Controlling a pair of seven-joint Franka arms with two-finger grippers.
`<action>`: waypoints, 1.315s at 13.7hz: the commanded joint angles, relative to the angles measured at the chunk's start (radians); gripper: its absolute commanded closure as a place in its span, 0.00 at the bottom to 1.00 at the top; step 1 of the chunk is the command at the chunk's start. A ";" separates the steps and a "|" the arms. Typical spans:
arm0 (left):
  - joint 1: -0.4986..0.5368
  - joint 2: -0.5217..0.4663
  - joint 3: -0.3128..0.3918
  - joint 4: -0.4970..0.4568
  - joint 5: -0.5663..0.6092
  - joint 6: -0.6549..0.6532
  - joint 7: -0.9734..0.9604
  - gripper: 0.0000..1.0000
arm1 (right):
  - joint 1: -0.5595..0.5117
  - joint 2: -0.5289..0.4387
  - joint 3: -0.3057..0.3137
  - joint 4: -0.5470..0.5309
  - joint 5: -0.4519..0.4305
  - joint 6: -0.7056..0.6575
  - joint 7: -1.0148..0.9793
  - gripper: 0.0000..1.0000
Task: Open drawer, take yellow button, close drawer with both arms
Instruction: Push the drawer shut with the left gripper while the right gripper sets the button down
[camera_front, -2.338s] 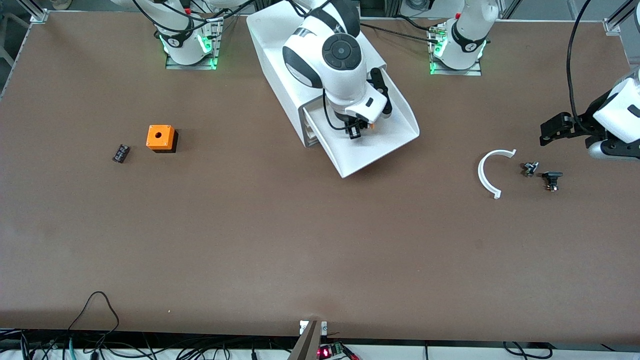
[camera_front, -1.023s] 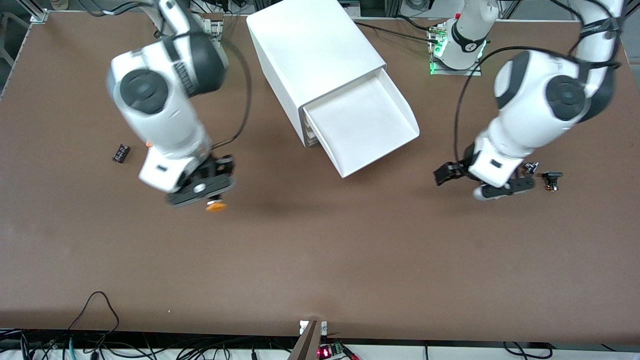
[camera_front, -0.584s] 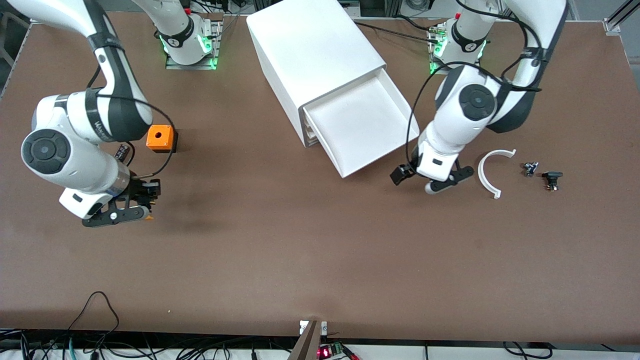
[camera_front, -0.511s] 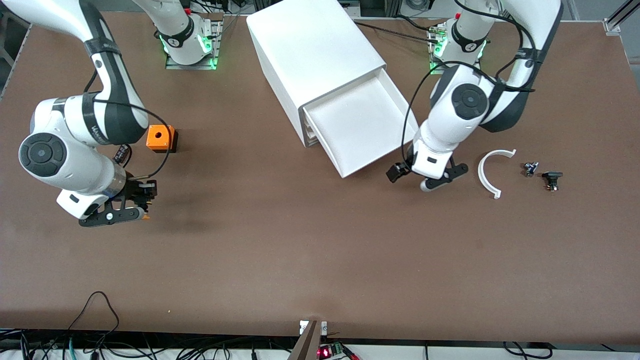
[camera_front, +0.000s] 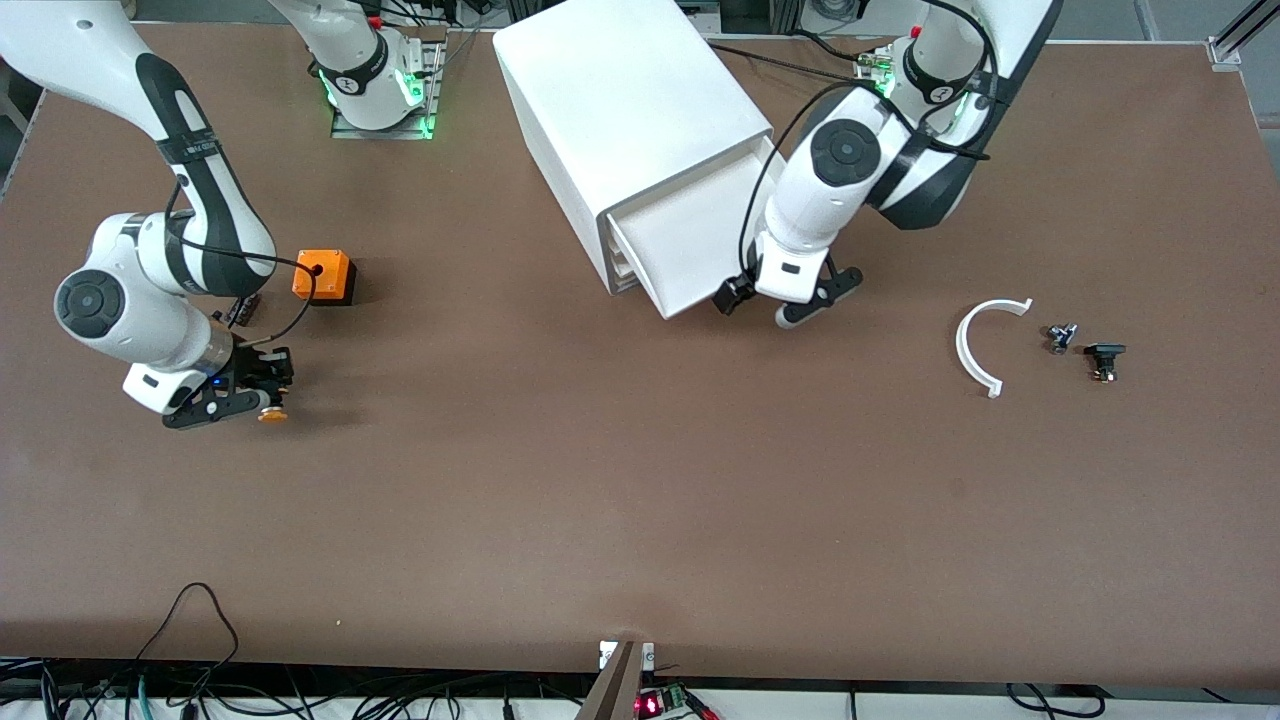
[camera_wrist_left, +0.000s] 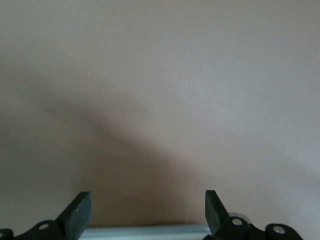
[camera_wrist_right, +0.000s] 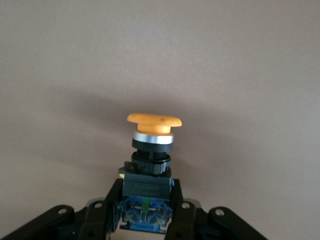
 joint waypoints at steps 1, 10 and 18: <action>0.008 -0.056 -0.073 -0.064 0.019 0.005 -0.031 0.00 | -0.014 -0.027 0.027 -0.064 -0.014 0.039 -0.050 0.70; 0.008 -0.059 -0.225 -0.118 0.017 -0.001 -0.014 0.00 | -0.014 -0.023 0.055 -0.055 -0.006 -0.003 0.063 0.00; 0.097 -0.083 -0.065 -0.032 0.019 0.008 0.034 0.00 | -0.013 -0.083 0.231 0.307 0.006 -0.466 0.465 0.00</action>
